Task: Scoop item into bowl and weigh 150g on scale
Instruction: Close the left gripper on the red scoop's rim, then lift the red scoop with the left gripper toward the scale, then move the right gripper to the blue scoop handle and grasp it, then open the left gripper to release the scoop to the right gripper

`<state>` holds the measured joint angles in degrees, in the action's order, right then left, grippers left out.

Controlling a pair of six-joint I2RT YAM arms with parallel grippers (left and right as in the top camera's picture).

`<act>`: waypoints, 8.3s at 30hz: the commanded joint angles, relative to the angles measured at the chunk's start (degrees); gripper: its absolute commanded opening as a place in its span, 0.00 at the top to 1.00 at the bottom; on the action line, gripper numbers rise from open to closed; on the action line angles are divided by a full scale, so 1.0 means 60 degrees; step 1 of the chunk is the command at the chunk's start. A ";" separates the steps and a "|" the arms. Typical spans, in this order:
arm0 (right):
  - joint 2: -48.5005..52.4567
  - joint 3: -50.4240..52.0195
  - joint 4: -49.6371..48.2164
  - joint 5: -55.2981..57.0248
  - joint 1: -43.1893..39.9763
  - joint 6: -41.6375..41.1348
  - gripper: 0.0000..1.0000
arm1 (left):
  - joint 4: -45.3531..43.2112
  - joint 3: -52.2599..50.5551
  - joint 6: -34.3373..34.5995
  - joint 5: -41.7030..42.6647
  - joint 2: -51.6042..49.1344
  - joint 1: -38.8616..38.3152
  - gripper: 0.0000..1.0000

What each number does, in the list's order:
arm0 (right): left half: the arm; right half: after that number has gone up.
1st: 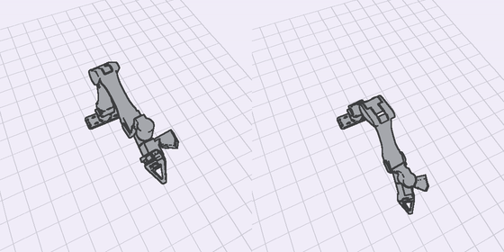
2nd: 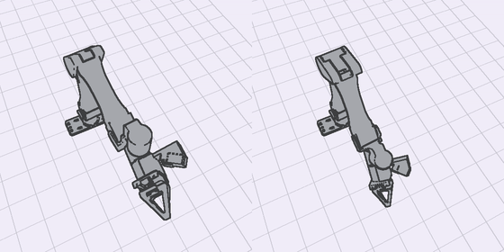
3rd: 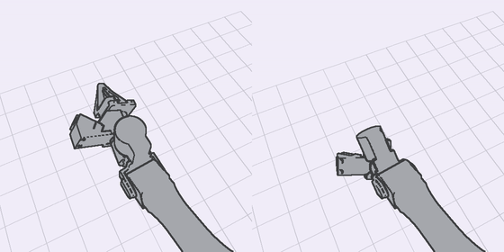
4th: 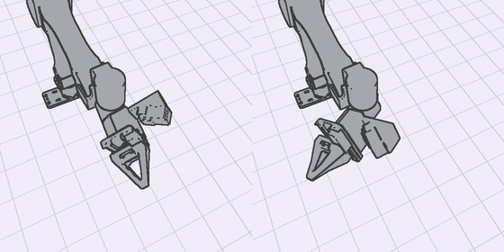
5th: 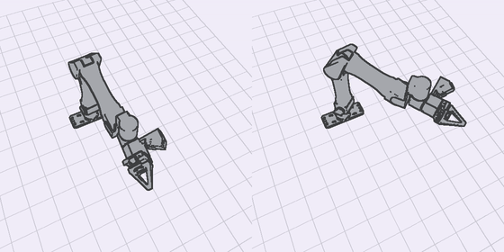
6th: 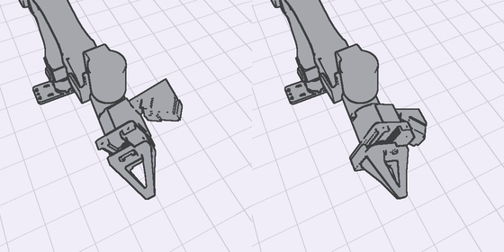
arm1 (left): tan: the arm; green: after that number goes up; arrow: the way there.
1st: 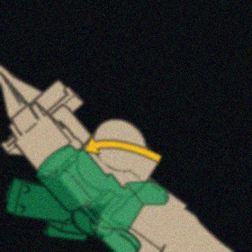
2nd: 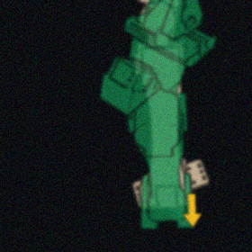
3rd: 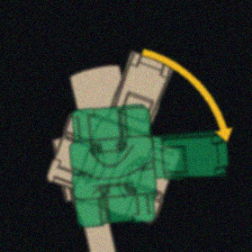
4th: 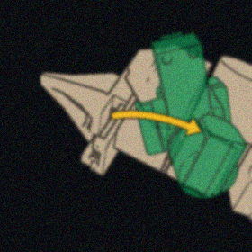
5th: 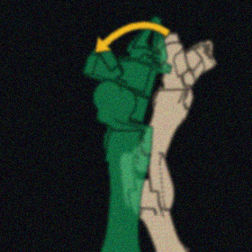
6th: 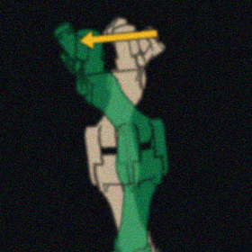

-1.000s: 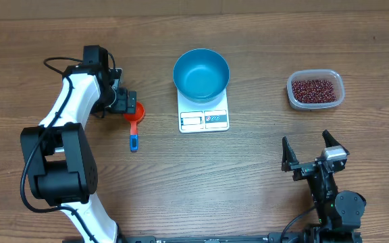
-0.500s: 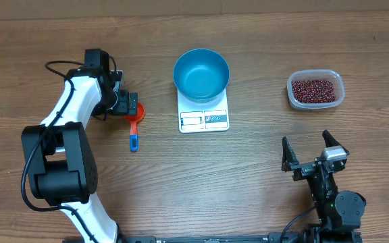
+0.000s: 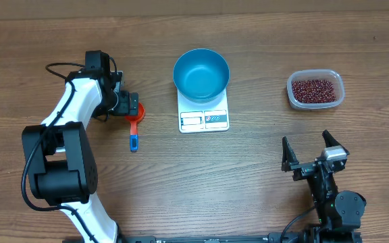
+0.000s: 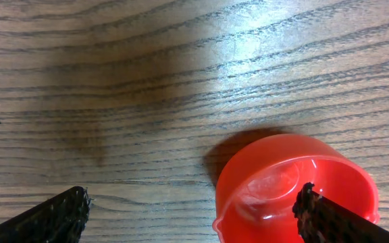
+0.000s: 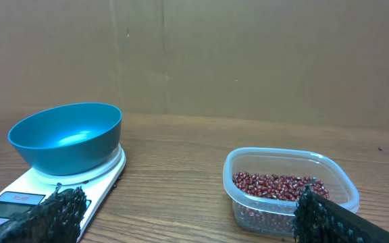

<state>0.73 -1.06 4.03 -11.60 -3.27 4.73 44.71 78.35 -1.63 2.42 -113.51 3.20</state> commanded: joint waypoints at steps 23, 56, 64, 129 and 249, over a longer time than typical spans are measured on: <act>-0.0091 0.0102 -0.0044 0.0069 0.0051 -0.0033 0.00 | 0.0106 -0.0062 0.0131 0.0248 -0.0441 -0.0036 0.12; -0.0091 0.0102 -0.0044 0.0069 0.0051 -0.0033 0.00 | 0.0637 0.0641 0.0098 0.0284 -0.0437 -0.0036 0.96; -0.0091 0.0102 -0.0044 0.0069 0.0051 -0.0033 0.00 | 0.1982 0.2594 0.0692 0.0284 -0.0437 -0.0036 0.96; 0.0266 -0.2393 0.2098 -0.0324 0.0044 -0.3759 0.00 | 0.7012 0.5701 0.9792 0.1796 -0.0437 -0.0619 0.96; 1.2123 -0.8025 0.0838 -0.4721 0.1982 -0.9074 0.67 | 0.4364 0.5701 1.5737 0.3603 -0.0437 -0.5166 0.96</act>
<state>73.58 -47.81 9.72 -41.12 8.36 -49.87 70.63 111.48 91.81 23.83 -115.52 -27.40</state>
